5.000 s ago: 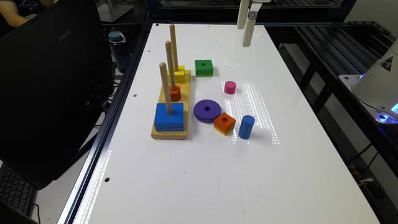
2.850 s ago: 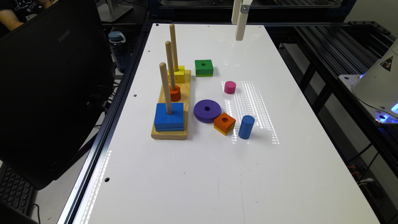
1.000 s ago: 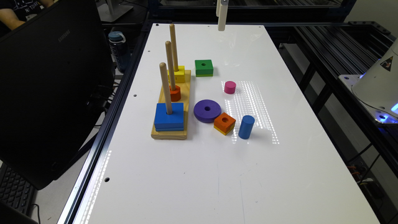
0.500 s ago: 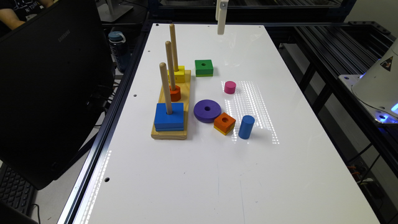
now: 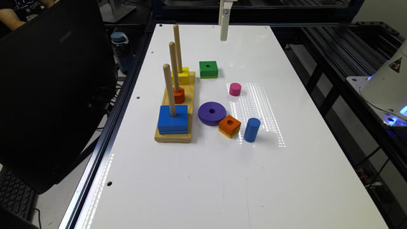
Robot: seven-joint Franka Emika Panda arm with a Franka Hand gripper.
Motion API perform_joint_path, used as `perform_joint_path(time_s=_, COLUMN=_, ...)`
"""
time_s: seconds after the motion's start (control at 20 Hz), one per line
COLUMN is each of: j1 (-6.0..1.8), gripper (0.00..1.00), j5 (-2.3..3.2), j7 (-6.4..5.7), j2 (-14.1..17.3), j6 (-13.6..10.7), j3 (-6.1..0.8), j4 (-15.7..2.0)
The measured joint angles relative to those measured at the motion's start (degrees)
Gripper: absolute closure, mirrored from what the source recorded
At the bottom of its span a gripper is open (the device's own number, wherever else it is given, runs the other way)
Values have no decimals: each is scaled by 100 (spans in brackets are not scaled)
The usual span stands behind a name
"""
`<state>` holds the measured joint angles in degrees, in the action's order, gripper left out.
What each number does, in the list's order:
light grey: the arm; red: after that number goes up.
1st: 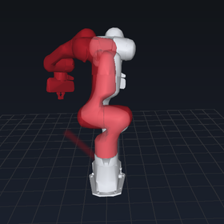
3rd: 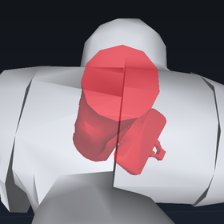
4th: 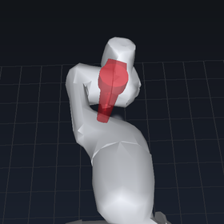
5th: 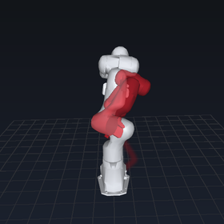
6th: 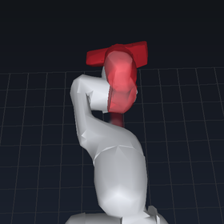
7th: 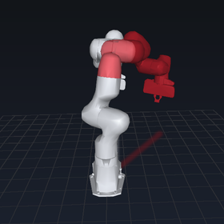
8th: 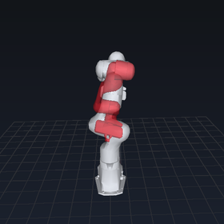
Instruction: Pick up green block.
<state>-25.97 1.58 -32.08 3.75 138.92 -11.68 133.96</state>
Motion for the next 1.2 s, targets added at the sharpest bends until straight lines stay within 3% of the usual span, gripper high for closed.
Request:
perform_joint_path(time_s=0.95, j1=-10, gripper=0, j5=11, j7=0, j2=54, j6=46, j3=-2, j4=-27)
perform_joint_path(time_s=1.2, j1=-9, gripper=0, j5=14, j7=0, j2=180, j6=47, j3=-16, j4=-209)
